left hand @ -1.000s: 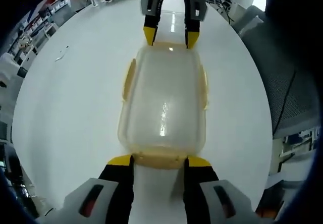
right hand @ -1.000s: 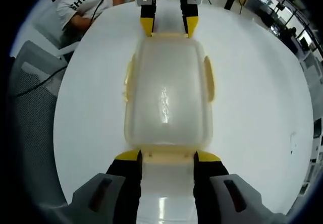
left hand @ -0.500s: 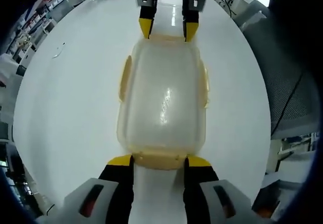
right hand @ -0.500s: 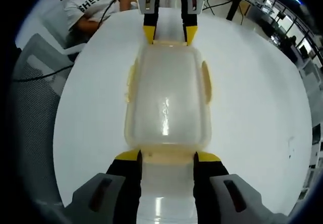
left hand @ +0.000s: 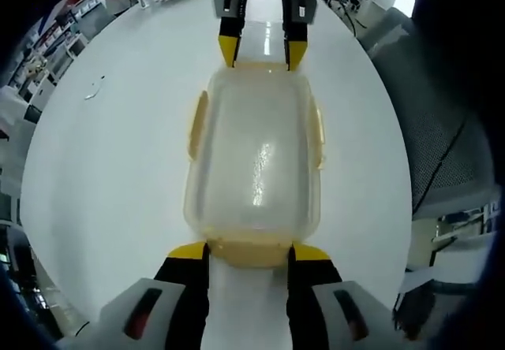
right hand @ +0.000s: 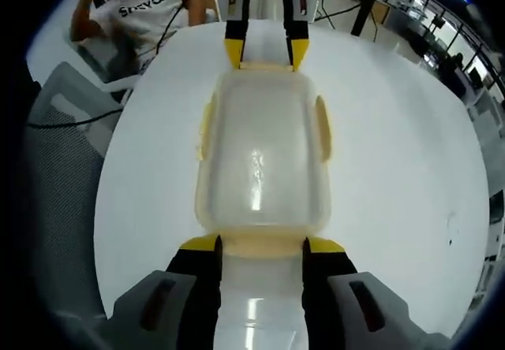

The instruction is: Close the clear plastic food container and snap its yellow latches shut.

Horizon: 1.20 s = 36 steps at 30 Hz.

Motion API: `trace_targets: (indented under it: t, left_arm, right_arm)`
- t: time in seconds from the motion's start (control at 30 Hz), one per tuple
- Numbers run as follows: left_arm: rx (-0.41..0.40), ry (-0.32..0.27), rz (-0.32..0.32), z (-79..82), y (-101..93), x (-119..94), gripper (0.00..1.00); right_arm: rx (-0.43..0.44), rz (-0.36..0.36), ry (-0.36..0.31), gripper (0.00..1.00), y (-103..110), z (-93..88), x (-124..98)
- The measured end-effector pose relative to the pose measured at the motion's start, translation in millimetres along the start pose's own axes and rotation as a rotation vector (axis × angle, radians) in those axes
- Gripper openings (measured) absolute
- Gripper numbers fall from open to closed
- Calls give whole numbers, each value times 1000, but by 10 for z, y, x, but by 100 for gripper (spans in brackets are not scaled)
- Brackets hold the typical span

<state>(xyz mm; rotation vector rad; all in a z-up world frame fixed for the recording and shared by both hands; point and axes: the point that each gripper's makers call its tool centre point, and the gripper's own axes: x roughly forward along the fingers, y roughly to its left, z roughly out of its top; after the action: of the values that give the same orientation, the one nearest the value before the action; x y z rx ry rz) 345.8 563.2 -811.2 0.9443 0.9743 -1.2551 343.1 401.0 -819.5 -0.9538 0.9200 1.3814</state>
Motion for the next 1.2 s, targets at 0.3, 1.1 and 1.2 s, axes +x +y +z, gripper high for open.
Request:
trace_targets:
  t: [0.3, 1.1, 1.2]
  left_arm:
    - [35, 23, 15, 103, 93, -138, 32]
    - [46, 11, 34, 316, 121, -327, 32]
    - [41, -2, 35, 344, 128, -330, 32]
  right_arm:
    - [18, -9, -11, 37, -43, 34, -147]
    - [27, -39, -30, 37, -17, -5, -434]
    - [26, -40, -26, 37, -29, -37, -427]
